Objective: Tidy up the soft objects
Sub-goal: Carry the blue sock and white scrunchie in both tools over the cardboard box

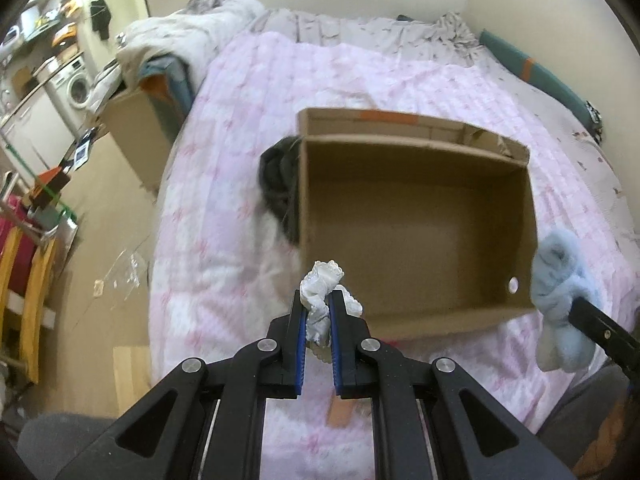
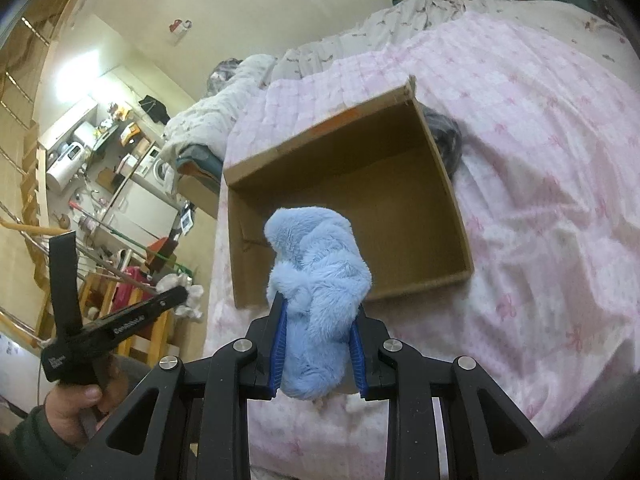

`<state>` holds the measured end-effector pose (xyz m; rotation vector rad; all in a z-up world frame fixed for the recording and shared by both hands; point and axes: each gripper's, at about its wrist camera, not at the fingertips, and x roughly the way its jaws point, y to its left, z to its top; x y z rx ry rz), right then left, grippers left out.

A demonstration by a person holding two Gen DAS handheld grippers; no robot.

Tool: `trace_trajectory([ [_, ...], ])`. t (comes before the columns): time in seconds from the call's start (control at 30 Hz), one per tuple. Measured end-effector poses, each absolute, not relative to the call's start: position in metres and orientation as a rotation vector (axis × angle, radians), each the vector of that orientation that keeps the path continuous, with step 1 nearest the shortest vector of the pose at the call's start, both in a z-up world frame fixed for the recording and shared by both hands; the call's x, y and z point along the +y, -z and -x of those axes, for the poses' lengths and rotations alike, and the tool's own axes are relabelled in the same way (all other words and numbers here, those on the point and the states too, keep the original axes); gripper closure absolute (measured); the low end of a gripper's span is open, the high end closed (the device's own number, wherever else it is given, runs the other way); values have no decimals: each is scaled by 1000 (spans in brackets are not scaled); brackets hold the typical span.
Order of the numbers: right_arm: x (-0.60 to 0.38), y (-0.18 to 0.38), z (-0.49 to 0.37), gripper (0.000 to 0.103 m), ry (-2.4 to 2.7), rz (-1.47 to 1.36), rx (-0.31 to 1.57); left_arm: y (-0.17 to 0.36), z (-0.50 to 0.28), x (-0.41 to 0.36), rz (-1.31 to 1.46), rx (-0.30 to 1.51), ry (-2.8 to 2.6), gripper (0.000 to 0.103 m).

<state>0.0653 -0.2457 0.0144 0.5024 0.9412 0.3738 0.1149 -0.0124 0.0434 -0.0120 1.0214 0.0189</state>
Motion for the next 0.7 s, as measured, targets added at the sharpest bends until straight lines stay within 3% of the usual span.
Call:
trace_trajectory([
  [0.33,-243,-24,-133,74,-360,-465,935,-37,-166,-31,-29,985,7,93],
  [0.7,-235,36,-156,74,-313,-466,1074,2,-182,-48,-100,958,59,93],
])
